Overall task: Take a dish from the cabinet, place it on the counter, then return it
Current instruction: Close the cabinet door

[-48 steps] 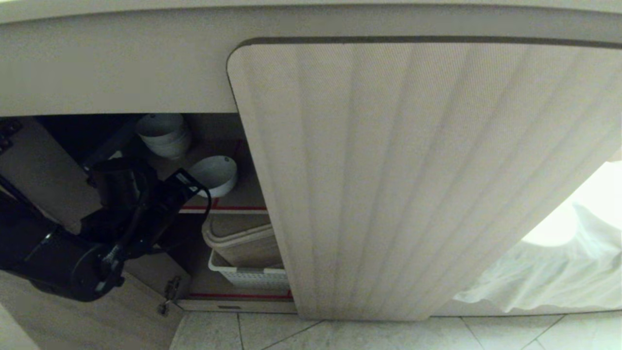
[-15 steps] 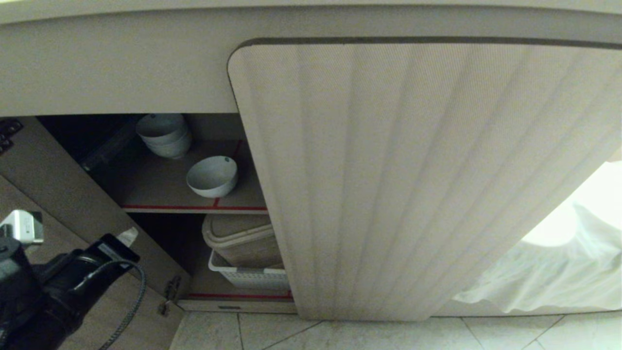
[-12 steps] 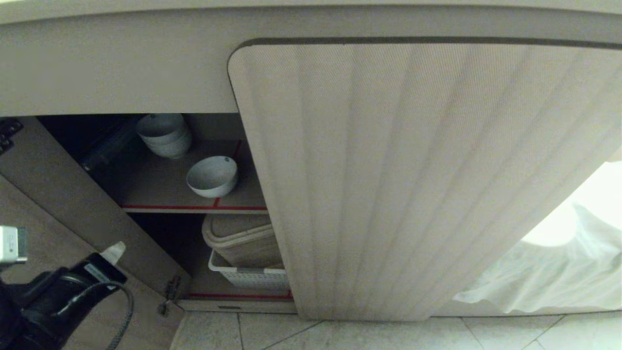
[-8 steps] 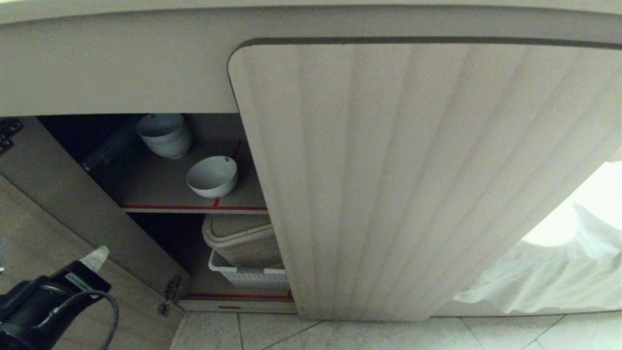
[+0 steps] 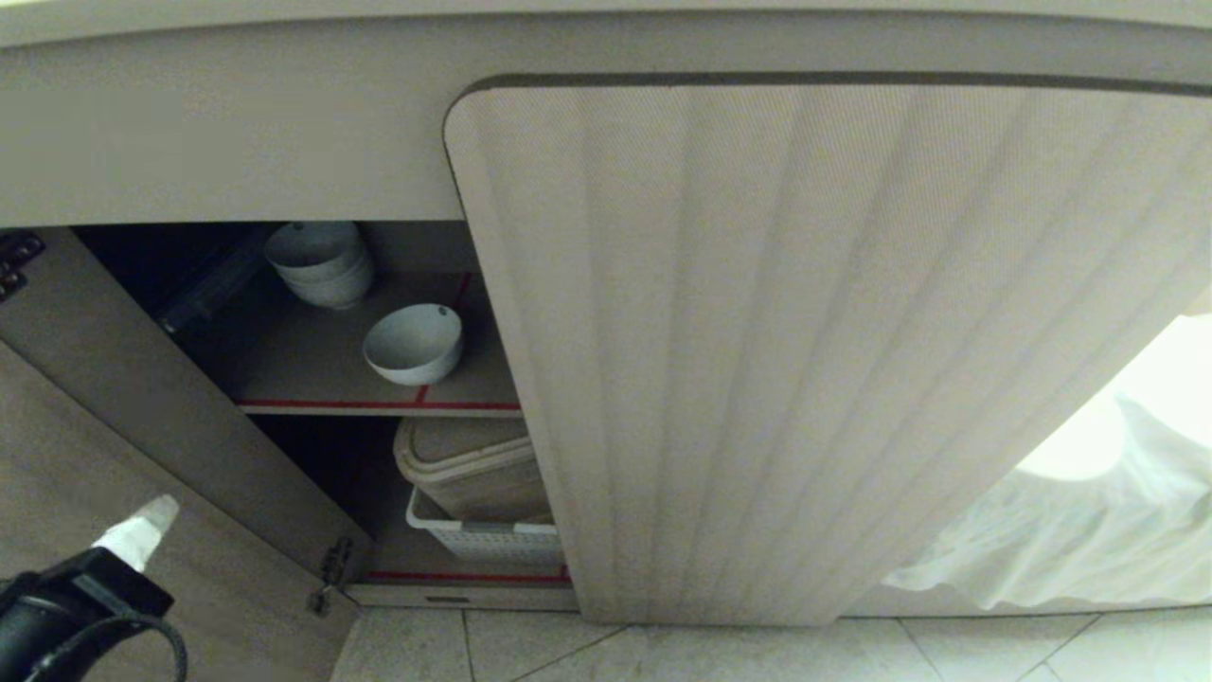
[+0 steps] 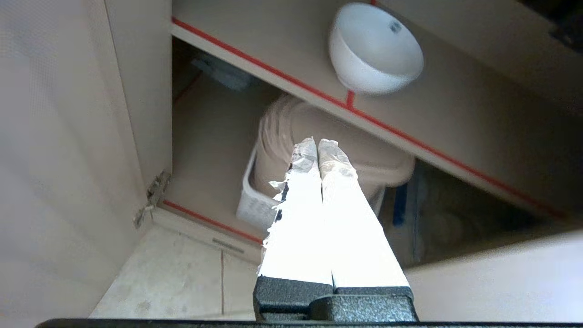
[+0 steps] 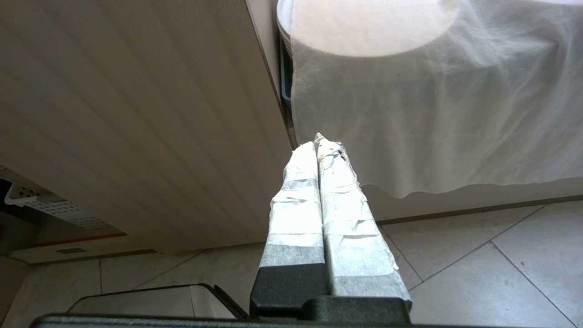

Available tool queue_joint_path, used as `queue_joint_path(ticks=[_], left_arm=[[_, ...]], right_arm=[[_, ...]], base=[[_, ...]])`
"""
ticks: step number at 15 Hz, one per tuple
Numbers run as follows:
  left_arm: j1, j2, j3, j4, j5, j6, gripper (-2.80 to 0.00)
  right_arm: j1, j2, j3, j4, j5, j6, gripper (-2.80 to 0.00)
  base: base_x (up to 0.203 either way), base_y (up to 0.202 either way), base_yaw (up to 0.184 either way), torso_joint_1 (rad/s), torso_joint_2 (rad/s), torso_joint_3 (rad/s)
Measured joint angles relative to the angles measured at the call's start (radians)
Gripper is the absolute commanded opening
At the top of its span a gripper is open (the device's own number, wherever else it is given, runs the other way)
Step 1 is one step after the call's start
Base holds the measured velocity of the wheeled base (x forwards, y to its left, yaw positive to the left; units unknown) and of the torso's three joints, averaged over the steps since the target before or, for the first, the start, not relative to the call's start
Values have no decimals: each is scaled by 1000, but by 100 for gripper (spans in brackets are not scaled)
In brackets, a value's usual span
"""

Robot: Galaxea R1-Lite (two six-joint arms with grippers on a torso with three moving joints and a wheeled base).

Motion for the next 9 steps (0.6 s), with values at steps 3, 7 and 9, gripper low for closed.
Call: queue_joint_path(ticks=[3, 7, 9], left_arm=[[-56, -167, 0, 194, -15, 42, -280], [-44, -390, 0, 380, -127, 147, -280], [34, -530, 0, 514, -204, 255, -280]], right_arm=[[0, 0, 0, 0, 0, 0, -280], [0, 0, 0, 0, -1, 0, -280], [0, 0, 0, 0, 0, 0, -280]], base=[[0, 0, 0, 0, 0, 0], [0, 0, 0, 0, 0, 0], [0, 0, 0, 0, 0, 0]])
